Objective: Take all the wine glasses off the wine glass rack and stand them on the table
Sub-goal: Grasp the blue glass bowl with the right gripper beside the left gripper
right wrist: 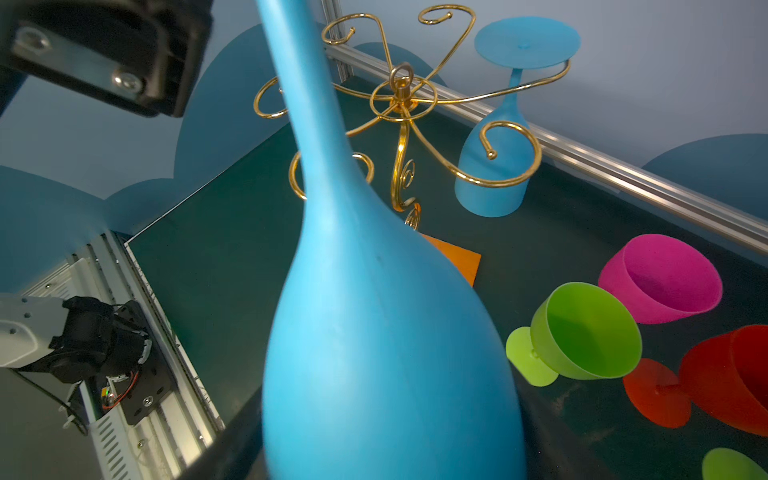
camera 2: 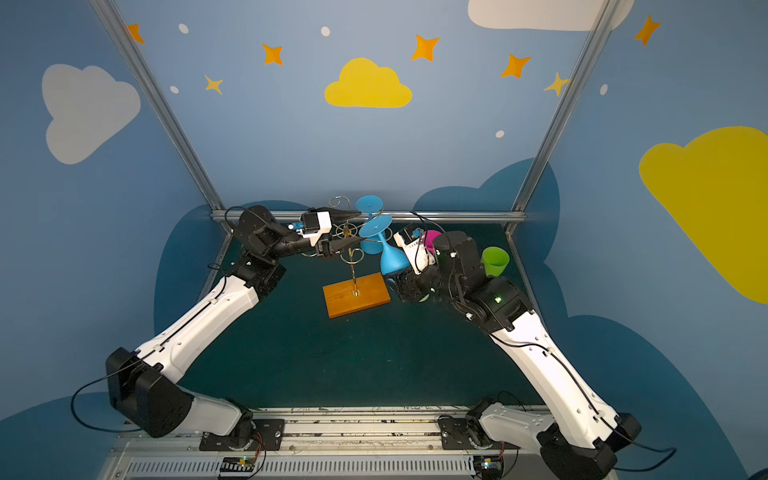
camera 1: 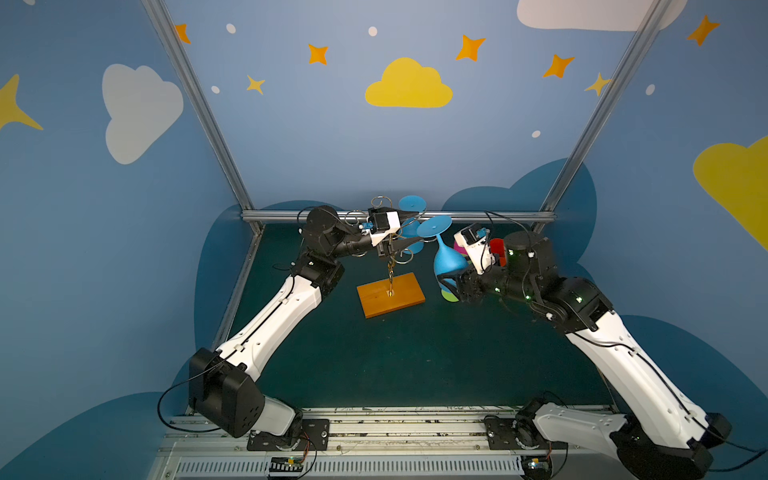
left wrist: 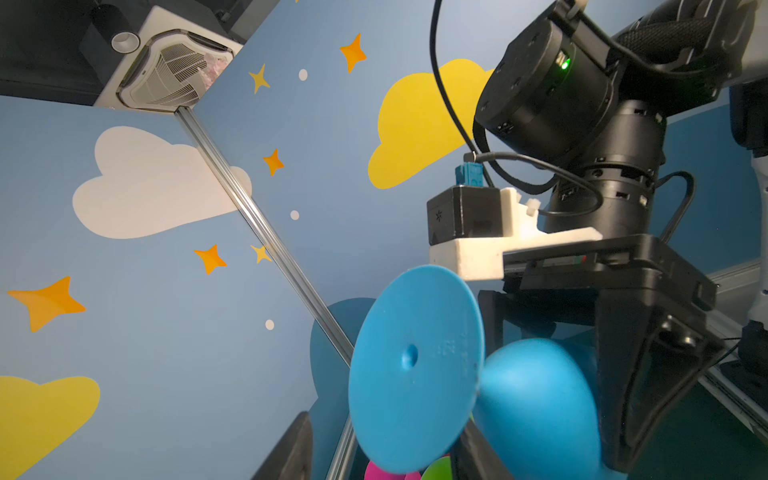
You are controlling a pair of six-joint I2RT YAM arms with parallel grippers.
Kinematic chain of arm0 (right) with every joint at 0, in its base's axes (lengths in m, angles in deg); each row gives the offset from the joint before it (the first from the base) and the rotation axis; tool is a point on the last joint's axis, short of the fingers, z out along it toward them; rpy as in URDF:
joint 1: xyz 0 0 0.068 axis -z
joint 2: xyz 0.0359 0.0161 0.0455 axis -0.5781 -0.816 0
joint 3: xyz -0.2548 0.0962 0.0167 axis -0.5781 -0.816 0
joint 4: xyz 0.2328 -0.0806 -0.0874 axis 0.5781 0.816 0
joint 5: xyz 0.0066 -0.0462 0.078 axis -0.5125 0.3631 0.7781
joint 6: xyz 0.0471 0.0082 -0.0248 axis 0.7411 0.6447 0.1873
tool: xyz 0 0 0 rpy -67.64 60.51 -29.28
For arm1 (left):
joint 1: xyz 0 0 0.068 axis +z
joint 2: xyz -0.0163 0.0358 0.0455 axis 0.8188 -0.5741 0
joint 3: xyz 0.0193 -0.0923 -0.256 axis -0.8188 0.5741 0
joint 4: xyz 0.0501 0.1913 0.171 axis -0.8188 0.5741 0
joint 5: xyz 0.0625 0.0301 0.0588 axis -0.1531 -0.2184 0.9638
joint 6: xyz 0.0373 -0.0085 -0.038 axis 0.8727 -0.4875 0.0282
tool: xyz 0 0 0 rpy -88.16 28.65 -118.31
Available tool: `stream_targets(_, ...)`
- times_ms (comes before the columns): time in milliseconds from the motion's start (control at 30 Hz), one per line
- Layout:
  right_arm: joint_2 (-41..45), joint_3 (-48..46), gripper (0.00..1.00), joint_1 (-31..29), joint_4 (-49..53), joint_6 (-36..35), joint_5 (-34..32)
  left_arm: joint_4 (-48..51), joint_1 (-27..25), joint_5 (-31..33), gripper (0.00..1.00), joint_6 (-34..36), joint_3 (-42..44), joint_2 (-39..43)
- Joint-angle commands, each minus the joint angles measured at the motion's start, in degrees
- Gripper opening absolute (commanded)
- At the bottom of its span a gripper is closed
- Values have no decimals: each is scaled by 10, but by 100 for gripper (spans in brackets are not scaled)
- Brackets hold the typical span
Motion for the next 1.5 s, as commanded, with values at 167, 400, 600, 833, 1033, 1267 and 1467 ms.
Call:
stream_targets(167,-11,3,36,-18,-17,5,2,19,-6,0,43,24,3,11)
stream_targets(400,-17,6,43,-24,-20,16,-8,27,-6,19,19,26,10,20)
stream_targets(600,-7,3,62,-24,-32,34,-13,-8,-7,64,3,1,33,34)
stream_targets(833,28,-19,80,-21,-79,55,-6,-14,-7,141,3,-46,55,48)
stream_targets(1033,68,-33,83,-9,-111,83,10,-33,-6,198,3,-102,88,60)
stream_targets(1267,118,-58,83,3,-128,98,13,-36,0,221,3,-165,94,62)
stream_targets(1467,163,-86,83,11,-135,103,-10,-44,12,217,3,-217,94,58)
